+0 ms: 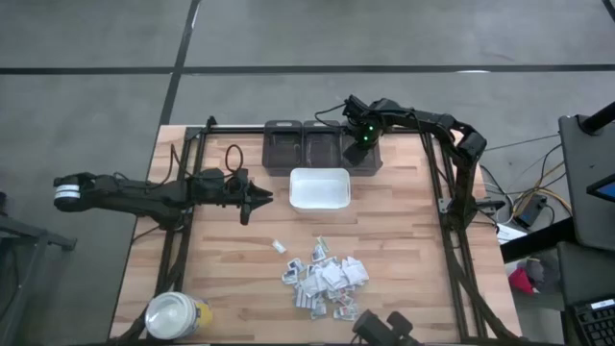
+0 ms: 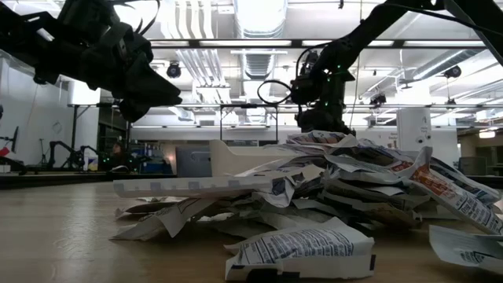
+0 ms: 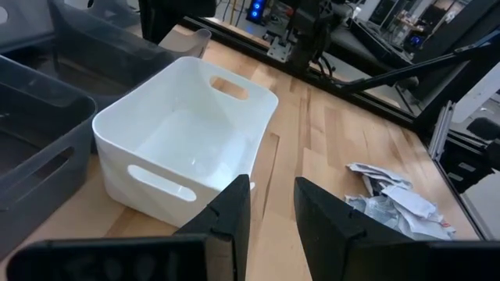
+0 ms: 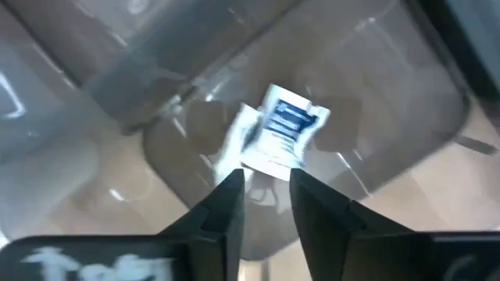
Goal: Pick & Place First Aid Supplies
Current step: Put the white alcohol pad into the right black bin
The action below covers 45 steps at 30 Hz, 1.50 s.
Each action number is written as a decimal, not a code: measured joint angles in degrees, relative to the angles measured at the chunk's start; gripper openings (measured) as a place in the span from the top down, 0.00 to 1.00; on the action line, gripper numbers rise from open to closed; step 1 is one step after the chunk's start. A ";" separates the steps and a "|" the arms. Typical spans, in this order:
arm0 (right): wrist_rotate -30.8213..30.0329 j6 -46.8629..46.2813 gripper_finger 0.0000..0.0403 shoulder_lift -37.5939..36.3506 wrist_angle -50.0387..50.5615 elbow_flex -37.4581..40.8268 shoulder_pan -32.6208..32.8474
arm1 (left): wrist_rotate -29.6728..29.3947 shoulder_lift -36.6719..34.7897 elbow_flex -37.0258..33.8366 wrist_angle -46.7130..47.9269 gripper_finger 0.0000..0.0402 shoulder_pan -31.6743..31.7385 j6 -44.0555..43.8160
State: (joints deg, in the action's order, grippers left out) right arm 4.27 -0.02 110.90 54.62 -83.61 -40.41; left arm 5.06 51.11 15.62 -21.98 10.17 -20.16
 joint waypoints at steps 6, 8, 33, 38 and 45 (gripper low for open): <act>0.03 -1.48 0.71 -4.16 5.04 -1.92 0.48 | 0.02 0.04 0.00 0.05 0.77 0.00 1.11; 0.07 -2.30 0.72 -6.24 7.38 -2.19 1.13 | 0.01 0.04 0.00 0.07 0.77 0.00 1.70; -0.13 -14.94 0.85 -36.64 12.30 2.71 32.84 | 3.55 0.07 2.42 0.79 0.77 -1.08 3.68; -6.39 -19.84 0.86 -42.85 12.05 8.74 36.55 | 3.63 0.08 6.71 7.19 0.77 -2.03 6.22; -7.87 -22.81 0.85 -55.04 0.28 22.78 38.69 | 3.42 0.09 14.30 21.81 0.77 -2.40 6.79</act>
State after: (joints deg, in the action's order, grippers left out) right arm -3.60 -22.83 55.86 54.90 -60.83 -1.72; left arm 8.48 51.20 29.91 -0.18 7.78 -13.37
